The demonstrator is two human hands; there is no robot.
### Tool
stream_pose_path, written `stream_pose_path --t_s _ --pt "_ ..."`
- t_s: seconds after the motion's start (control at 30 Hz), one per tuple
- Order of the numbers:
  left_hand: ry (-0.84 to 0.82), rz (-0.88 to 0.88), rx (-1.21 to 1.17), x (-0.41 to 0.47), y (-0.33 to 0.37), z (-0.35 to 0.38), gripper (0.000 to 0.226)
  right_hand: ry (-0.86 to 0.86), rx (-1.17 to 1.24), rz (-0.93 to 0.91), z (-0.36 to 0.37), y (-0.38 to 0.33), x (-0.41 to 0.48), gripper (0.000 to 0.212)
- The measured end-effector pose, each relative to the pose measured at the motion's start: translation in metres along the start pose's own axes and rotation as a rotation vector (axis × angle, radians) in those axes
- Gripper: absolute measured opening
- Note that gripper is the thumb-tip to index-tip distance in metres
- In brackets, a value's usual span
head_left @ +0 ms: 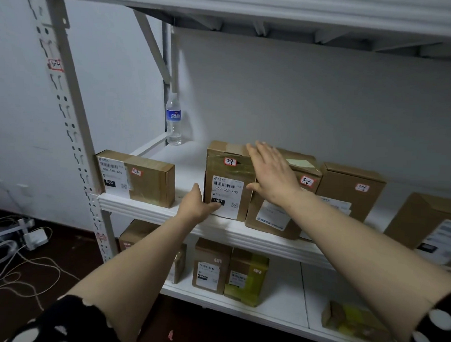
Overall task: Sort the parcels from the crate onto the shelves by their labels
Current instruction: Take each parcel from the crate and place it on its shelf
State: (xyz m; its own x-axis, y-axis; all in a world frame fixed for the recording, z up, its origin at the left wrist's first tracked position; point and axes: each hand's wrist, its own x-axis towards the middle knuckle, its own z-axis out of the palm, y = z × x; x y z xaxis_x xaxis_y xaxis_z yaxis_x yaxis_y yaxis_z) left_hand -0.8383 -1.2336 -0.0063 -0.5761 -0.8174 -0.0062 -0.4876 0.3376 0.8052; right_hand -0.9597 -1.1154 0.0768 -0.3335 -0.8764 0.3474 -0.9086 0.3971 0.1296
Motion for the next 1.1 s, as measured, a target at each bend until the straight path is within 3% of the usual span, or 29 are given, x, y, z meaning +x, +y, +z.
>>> stream_pose_path --t_s 0.27,0.5,0.73,0.93,1.1 --pt "0.081 0.014 0.054 -0.038 0.026 -0.008 0.06 0.033 0.044 -0.018 -0.008 0.002 -0.024 0.087" --pt "0.06 0.017 0.114 -0.059 0.029 -0.004 0.06 0.053 0.047 -0.047 -0.002 0.002 -0.04 0.081" --pt "0.041 0.02 0.141 -0.07 0.028 -0.003 0.061 0.067 0.063 -0.13 0.011 0.0 -0.058 0.062" --pt "0.033 0.007 0.13 -0.076 0.025 -0.01 0.064 0.013 0.072 -0.145 0.021 -0.009 -0.065 0.064" --pt "0.04 -0.036 0.123 -0.079 0.018 -0.018 0.081 -0.017 0.066 -0.179 0.021 -0.02 -0.066 0.064"
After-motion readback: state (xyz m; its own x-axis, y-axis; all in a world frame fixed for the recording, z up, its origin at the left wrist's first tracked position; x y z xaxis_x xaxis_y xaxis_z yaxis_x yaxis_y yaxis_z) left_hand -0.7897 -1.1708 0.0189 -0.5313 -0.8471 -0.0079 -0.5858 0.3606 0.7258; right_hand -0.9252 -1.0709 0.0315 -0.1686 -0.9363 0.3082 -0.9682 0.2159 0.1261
